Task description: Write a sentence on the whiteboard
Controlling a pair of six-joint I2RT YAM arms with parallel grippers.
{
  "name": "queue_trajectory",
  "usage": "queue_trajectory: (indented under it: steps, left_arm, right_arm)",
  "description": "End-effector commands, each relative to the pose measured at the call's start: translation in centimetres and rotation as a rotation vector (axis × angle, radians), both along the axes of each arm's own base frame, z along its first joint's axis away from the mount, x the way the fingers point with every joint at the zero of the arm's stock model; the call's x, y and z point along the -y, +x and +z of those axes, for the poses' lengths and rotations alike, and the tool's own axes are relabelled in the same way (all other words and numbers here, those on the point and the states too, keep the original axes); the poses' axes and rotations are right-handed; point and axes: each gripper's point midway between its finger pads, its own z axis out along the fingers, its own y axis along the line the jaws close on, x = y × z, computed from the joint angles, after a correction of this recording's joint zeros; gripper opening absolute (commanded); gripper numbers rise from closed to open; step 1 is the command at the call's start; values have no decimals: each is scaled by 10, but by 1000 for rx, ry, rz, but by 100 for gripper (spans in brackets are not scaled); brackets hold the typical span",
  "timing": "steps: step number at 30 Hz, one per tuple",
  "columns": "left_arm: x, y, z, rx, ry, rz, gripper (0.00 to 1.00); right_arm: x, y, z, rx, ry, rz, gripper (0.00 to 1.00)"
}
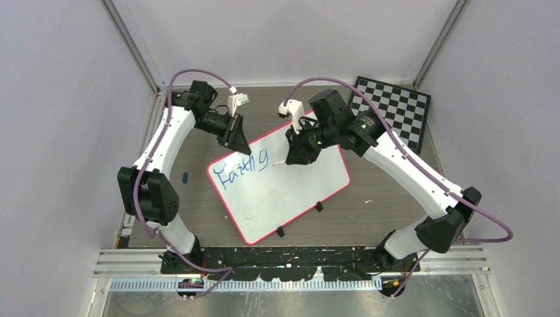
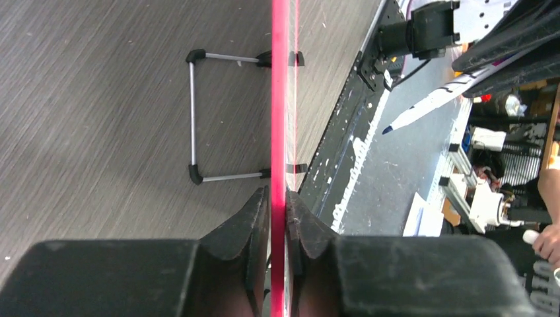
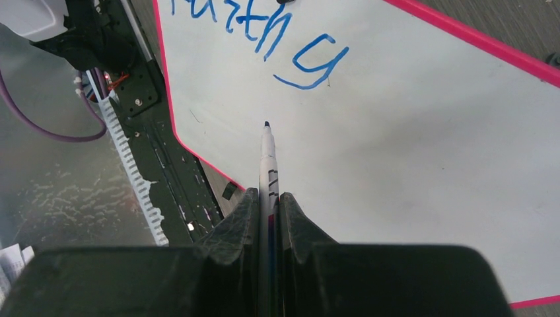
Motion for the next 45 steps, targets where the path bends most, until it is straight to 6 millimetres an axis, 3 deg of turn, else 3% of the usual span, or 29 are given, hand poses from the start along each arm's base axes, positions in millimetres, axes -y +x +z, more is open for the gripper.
queue_trajectory:
  steps: [1, 4, 15, 21, 32, 45]
  left_arm:
    - [10, -1, 4, 42, -19, -98, 11]
    - [15, -6, 3, 37, -10, -159, 0]
    - [24, -21, -9, 22, 34, -362, 0]
    - [31, -22, -18, -25, 43, -364, 0]
    - [27, -24, -20, -31, 81, -327, 0]
    - [27, -25, -23, -36, 84, -320, 0]
  right_arm:
    - [8, -8, 21, 42, 37, 33, 0]
    - [9, -11, 18, 34, 30, 46, 0]
    - [3, -5, 8, 21, 20, 40, 0]
    - [5, 7, 5, 54, 5, -7, 0]
    - [6, 30, 6, 102, 36, -140, 0]
    - [3, 40, 6, 129, 99, -211, 0]
